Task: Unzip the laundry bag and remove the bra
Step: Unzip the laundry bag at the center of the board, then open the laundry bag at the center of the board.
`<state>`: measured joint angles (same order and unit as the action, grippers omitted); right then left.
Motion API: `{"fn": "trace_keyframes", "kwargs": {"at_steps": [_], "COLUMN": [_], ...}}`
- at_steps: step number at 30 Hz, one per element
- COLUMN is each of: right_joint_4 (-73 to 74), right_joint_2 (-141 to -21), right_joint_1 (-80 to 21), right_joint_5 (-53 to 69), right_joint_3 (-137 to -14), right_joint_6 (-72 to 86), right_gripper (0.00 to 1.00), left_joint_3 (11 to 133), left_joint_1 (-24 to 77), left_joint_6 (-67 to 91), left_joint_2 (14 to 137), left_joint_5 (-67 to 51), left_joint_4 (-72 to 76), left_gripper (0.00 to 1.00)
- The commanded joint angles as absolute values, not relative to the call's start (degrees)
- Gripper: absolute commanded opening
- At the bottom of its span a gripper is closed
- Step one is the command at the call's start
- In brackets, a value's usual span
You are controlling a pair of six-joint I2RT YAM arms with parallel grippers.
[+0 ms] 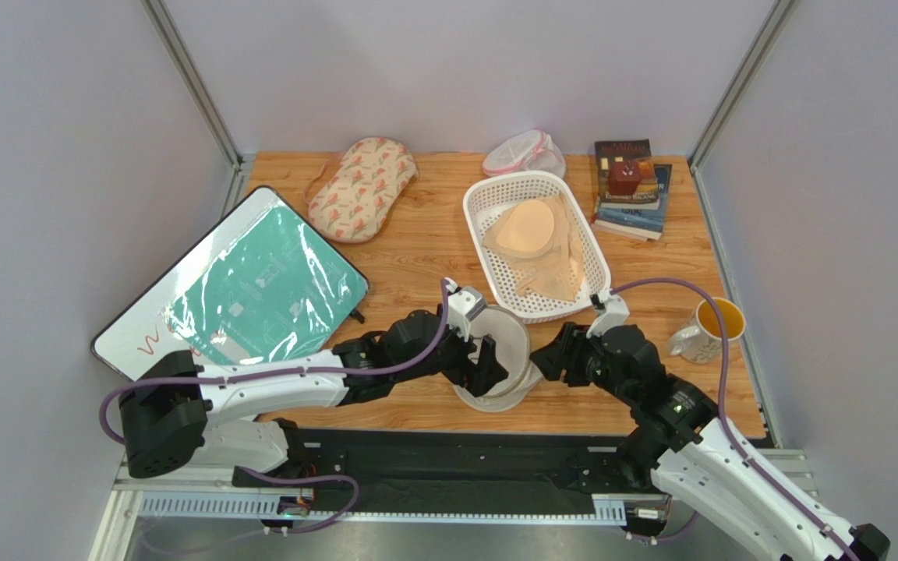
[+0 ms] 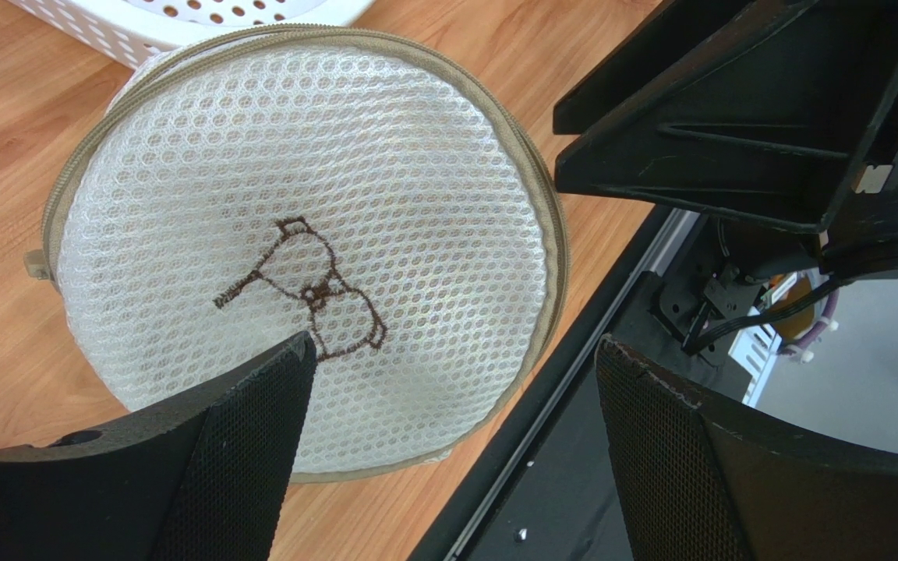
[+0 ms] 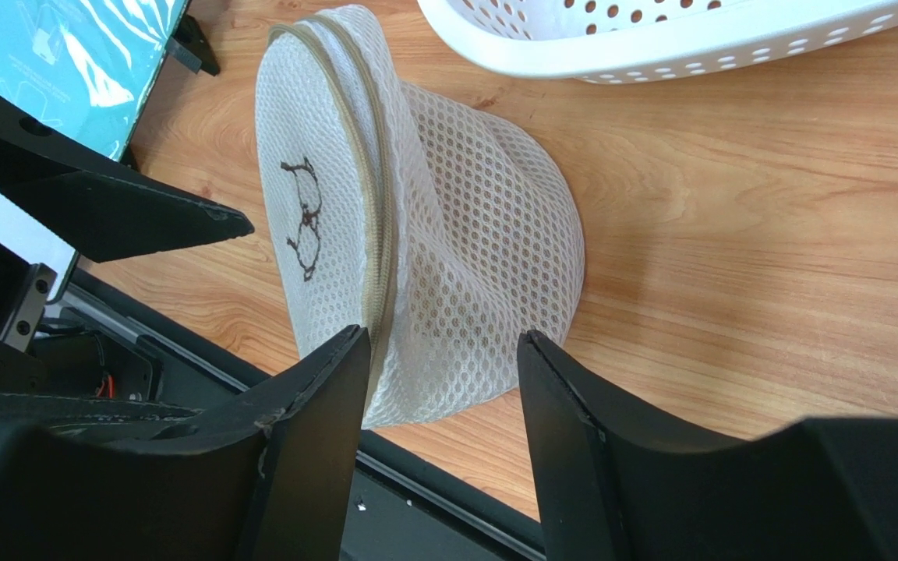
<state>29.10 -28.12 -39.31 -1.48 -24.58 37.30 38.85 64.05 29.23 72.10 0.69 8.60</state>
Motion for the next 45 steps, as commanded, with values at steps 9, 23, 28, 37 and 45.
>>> {"fn": "trace_keyframes", "kwargs": {"at_steps": [9,23,28,37,45], "right_joint_4": [22.9,19.8,18.4,14.2,14.1], "right_joint_2": [-31.1,-28.4,-26.0,-24.9,-23.8], "right_joint_1": [-39.3,-39.3,-39.3,-39.3,-39.3], "right_joint_5": [1.7,4.9,7.7,12.0,12.6], "right_joint_3": [-22.2,-20.7,-20.5,-18.6,-18.4], "right_joint_6": [37.4,36.3,35.4,35.9,35.6], "right_gripper": [0.35,0.0,0.0,0.0,0.0], "left_joint_3": [42.0,42.9,43.3,42.4,42.0], "left_joint_1": [64.3,64.8,64.9,64.9,64.9], "left_joint_6": [28.5,30.2,30.7,31.3,30.3], "left_joint_2": [73.0,79.5,81.6,82.2,82.3], "left_joint_5": [0.4,-3.3,-2.6,-2.0,-0.9], "left_joint_4": [9.9,15.4,16.6,18.7,18.5], "left_gripper": [0.94,0.94,0.94,0.89,0.69]}}
